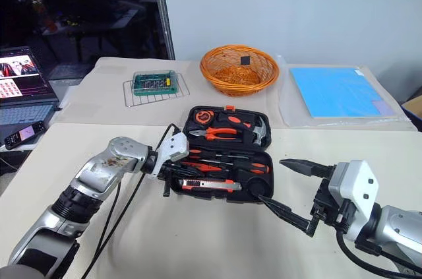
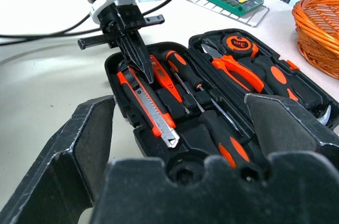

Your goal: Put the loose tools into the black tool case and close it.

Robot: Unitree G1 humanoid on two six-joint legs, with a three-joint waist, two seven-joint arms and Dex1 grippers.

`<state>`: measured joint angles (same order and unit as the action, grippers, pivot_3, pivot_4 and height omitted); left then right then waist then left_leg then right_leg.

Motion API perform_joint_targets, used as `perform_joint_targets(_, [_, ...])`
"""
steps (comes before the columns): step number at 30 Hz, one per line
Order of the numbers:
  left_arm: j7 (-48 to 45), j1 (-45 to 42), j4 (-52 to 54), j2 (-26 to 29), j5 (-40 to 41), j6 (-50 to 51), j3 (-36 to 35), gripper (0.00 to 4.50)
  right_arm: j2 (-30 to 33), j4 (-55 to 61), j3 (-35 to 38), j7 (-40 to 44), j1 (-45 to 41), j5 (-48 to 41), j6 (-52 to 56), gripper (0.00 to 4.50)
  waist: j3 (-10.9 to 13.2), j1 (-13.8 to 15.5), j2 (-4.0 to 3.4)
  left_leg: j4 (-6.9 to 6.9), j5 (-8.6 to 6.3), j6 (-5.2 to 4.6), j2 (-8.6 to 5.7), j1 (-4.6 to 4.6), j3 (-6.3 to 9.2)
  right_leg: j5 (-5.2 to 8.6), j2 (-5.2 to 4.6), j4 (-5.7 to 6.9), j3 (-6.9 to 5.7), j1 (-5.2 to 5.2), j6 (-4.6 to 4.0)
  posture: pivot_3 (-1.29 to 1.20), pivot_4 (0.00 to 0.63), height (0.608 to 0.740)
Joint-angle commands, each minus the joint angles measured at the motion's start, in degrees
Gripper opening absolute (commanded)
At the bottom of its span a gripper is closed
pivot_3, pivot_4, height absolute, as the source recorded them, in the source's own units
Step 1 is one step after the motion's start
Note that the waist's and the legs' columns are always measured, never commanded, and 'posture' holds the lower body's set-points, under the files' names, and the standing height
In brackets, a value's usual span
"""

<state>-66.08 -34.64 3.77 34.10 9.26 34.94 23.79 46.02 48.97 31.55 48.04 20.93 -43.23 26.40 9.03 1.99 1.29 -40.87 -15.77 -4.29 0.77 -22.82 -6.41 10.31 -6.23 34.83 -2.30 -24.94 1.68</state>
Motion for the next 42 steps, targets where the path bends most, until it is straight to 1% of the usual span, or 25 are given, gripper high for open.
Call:
perform_joint_targets(1, [2.85,3.96,-3.47,-1.28,-2.94,-0.56,3.0,0.03,0.69,1.01,1.39,0.0,0.55,-0.21,-0.03,4.5,-0.13,-0.08,-0.15,0.01,0.0,0.0,0.02,0.05,0.0,0.01,0.0,0.01,0.0,0.01,0.0,0.0,0.15,0.74])
perform_joint_targets(2, [3.64,4.08,-3.61,-1.95,-2.71,-0.82,2.1,0.03,0.74,0.91,1.89,-0.07,0.99,-0.42,0.33,4.5,-0.16,-0.04,-0.17,0.02,0.0,0.01,0.03,0.06,-0.01,0.01,-0.01,0.04,0.02,0.0,-0.01,0.0,0.15,0.74])
perform_joint_targets(5, [4.94,5.45,-1.82,-4.67,1.0,-5.8,-3.36,0.03,0.5,0.43,3.37,-0.52,2.45,-0.52,1.12,4.5,-0.24,0.2,-0.29,0.02,0.01,0.03,0.04,0.1,0.0,0.02,-0.03,0.06,0.01,0.01,-0.02,0.0,0.15,0.74])
perform_joint_targets(7, [5.12,6.25,1.43,-6.99,6.68,-6.85,-9.53,0.03,0.14,0.64,3.21,-2.45,3.2,0.79,1.88,4.5,-0.22,0.32,-0.27,0.02,0.01,0.04,0.04,0.01,0.01,0.02,-0.09,0.07,-0.02,-0.05,-0.01,0.0,0.15,0.74])
perform_joint_targets(9, [5.94,7.0,5.28,-8.68,10.26,-6.67,-13.03,0.03,0.01,0.01,4.13,-3.39,4.65,1.91,2.87,4.5,-0.18,0.33,-0.2,0.0,0.02,0.03,0.03,-0.21,0.0,0.01,-0.14,0.06,-0.01,-0.22,0.0,0.0,0.15,0.74])
perform_joint_targets(10, [6.74,7.33,7.16,-9.34,11.16,-6.11,-13.66,0.03,0.04,-0.64,5.03,-3.3,5.65,2.05,3.38,4.5,-0.14,0.35,-0.14,-0.02,0.02,0.02,0.01,-0.37,0.03,-0.01,-0.15,0.04,-0.03,-0.33,0.01,0.0,0.15,0.74])
perform_joint_targets(11, [5.48,7.36,8.91,-8.36,13.85,-3.9,-15.22,0.03,-0.16,-0.73,4.96,-4.73,5.49,1.96,4.21,4.5,-0.1,0.34,-0.06,-0.04,0.02,0.0,0.01,-0.46,0.03,-0.03,-0.15,0.03,-0.04,-0.39,-0.01,0.0,0.15,0.74])
perform_joint_targets(12, [4.03,7.55,10.67,-6.96,16.63,-1.9,-16.87,0.26,0.08,-0.56,4.54,-6.21,5.33,1.65,5.77,4.5,-0.07,0.24,-0.01,-0.04,0.01,-0.02,0.01,-0.48,0.06,-0.05,-0.14,0.03,-0.04,-0.38,-0.05,0.0,0.15,0.74])
perform_joint_targets(14, [2.4,8.66,14.86,-5.2,21.07,1.25,-18.01,0.74,1.55,-1.85,4.6,-5.96,6.69,1.46,8.9,4.5,-0.06,-0.29,-0.01,-0.01,-0.02,-0.04,0.02,-0.44,0.03,-0.18,-0.11,0.03,-0.02,-0.4,-0.37,0.0,0.15,0.74])
perform_joint_targets(15, [2.75,9.09,16.39,-5.06,22.06,2.02,-17.75,1.11,1.99,-2.68,5.1,-5.3,7.46,1.55,9.74,4.5,-0.06,-0.43,-0.02,0.02,-0.02,-0.03,0.03,-0.43,0.0,-0.16,-0.1,0.03,-0.02,-0.4,-0.4,0.0,0.15,0.74])
perform_joint_targets(17, [1.88,9.94,18.29,-3.07,23.64,3.38,-17.7,1.83,4.22,-6.3,3.14,-6.75,6.16,2.08,14.14,4.5,-0.05,-0.46,-0.01,0.04,-0.02,-0.03,0.01,-0.36,0.04,-0.09,-0.09,0.04,-0.04,-0.31,-0.37,0.0,0.15,0.74])
perform_joint_targets(18, [2.3,10.27,19.83,-2.9,24.29,4.28,-17.07,2.25,4.97,-8.57,3.45,-6.12,6.66,2.03,15.65,4.25,-0.04,-0.5,0.0,0.02,-0.03,-0.04,-0.01,-0.36,0.03,-0.02,-0.09,0.03,-0.04,-0.29,-0.24,0.0,0.15,0.74])
perform_joint_targets(19, [2.3,10.48,20.83,-2.55,24.89,4.79,-16.91,2.58,5.85,-10.11,2.9,-5.74,7.06,3.41,16.06,3.99,-0.02,-0.53,0.04,0.01,-0.02,-0.04,-0.04,-0.36,0.01,0.1,-0.09,0.02,-0.04,-0.28,0.0,0.0,0.15,0.74])
perform_joint_targets(20, [2.55,10.5,21.36,-2.37,25.23,5.11,-16.76,2.97,6.44,-11.11,2.19,-6.49,7.11,5.55,16.05,3.75,0.0,-0.52,0.06,-0.04,-0.03,-0.05,-0.04,-0.36,0.0,0.09,-0.09,0.02,-0.03,-0.27,0.01,0.0,0.15,0.74])
perform_joint_targets(21, [3.17,10.37,21.96,-2.42,25.32,5.66,-16.22,3.4,7.01,-12.32,1.76,-7.09,7.23,7.91,15.49,3.37,0.0,-0.44,0.07,-0.05,-0.02,-0.05,-0.04,-0.36,0.01,0.09,-0.09,0.02,-0.03,-0.26,0.01,0.0,0.15,0.74])
perform_joint_targets(23, [3.0,9.84,22.46,-1.67,25.43,6.26,-15.3,4.12,7.72,-14.32,1.38,-10.03,6.02,11.5,16.42,2.73,0.01,-0.35,0.07,-0.07,-0.01,-0.03,-0.05,-0.35,0.03,0.09,-0.07,0.05,-0.03,-0.26,0.01,0.0,0.15,0.74])
perform_joint_targets(24, [2.81,9.63,22.47,-1.45,25.53,6.1,-15.1,4.48,7.88,-15.13,1.72,-11.11,5.51,11.72,18.41,2.67,0.01,-0.36,0.06,-0.06,0.0,-0.01,-0.05,-0.35,0.02,0.09,-0.07,0.05,-0.03,-0.27,0.01,0.0,0.15,0.74])
perform_joint_targets(27, [2.64,8.99,22.07,-1.44,25.57,5.61,-14.54,4.48,8.49,-17.52,1.86,-12.61,5.39,13.91,21.99,2.67,0.01,-0.4,0.06,-0.06,0.01,0.01,-0.04,-0.36,0.03,0.09,0.0,0.06,-0.02,-0.28,0.01,0.0,0.15,0.74])
perform_joint_targets(30, [2.67,8.73,21.56,-1.7,25.11,4.83,-13.91,4.48,8.85,-20.71,0.49,-13.07,4.19,15.97,23.07,2.67,0.01,-0.42,0.06,0.0,0.01,0.01,-0.04,-0.37,0.04,0.11,0.05,0.03,-0.01,-0.29,0.0,0.0,0.15,0.74])
perform_joint_targets(34, [5.33,6.76,23.71,-3.68,25.73,6.82,-11.9,4.48,8.31,-27.27,-4.48,-12.53,-3.47,16.02,24.52,2.67,0.08,-0.88,0.18,-0.01,-0.01,-0.02,-0.04,-0.4,0.02,0.1,0.08,-0.04,0.01,-0.28,0.0,0.0,0.15,0.74])
perform_joint_targets(36, [6.5,6.21,24.54,-4.24,26.02,7.79,-11.36,4.5,9.35,-29.17,-6.63,-10.95,-4.91,17.42,22.8,2.16,0.11,-0.99,0.16,-0.06,0.0,-0.03,-0.07,-0.43,0.03,0.06,0.07,-0.03,0.05,-0.28,0.04,0.0,0.15,0.74])
perform_joint_targets(37, [6.85,6.1,24.93,-4.32,26.03,8.05,-11.07,4.5,9.76,-30.27,-7.35,-10.34,-5.34,18.19,22.09,2.01,0.11,-1.03,0.15,-0.05,0.0,-0.04,-0.08,-0.4,0.03,0.06,0.07,-0.03,0.06,-0.26,0.05,0.0,0.15,0.74])
perform_joint_targets(40, [8.29,5.8,26.04,-4.86,26.17,8.98,-10.34,4.5,10.96,-33.14,-9.19,-8.51,-5.82,20.6,19.3,0.95,0.12,-0.95,0.13,0.02,0.0,-0.04,-0.08,-0.41,0.07,0.1,0.1,-0.03,0.04,-0.28,0.05,0.0,0.15,0.74])
perform_joint_targets(42, [8.93,5.93,26.76,-4.89,26.53,9.44,-10.46,4.5,11.84,-33.5,-8.77,-6.48,-5.17,21.08,18.0,0.27,0.12,-0.97,0.13,0.02,0.0,-0.04,-0.08,-0.42,0.06,0.11,0.13,-0.04,0.04,-0.27,0.05,0.0,0.15,0.74])
